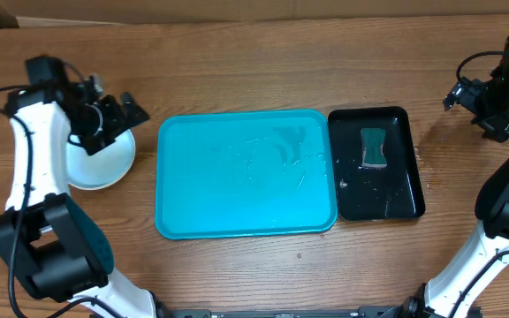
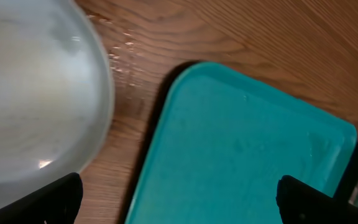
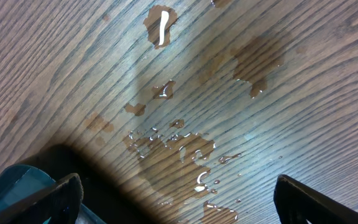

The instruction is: Clean dirty plates on tray and stack at the side

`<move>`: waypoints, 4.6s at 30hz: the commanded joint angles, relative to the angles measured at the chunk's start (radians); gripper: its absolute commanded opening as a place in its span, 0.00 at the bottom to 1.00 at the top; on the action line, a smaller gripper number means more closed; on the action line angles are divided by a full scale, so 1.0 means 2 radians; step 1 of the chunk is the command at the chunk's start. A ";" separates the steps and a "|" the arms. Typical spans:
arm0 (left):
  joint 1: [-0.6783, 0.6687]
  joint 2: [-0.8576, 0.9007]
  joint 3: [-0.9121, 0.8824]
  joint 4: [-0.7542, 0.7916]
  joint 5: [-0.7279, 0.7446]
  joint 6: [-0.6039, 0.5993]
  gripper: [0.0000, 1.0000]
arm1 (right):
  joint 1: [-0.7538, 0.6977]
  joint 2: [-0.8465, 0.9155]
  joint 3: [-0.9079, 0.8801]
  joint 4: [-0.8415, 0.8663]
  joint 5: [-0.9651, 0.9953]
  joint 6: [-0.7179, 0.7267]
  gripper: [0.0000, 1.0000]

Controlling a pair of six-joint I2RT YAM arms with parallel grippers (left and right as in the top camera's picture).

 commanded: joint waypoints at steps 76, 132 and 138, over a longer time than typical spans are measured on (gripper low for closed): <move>-0.022 -0.001 0.004 0.002 0.012 0.011 0.99 | 0.295 -0.633 -0.098 0.113 0.035 -0.028 1.00; -0.022 -0.001 0.004 0.002 0.012 0.011 1.00 | 0.218 -1.069 -0.943 0.600 0.008 -0.035 1.00; -0.022 -0.001 0.004 0.002 0.012 0.011 1.00 | 0.218 -1.069 -0.943 0.601 0.007 -0.090 1.00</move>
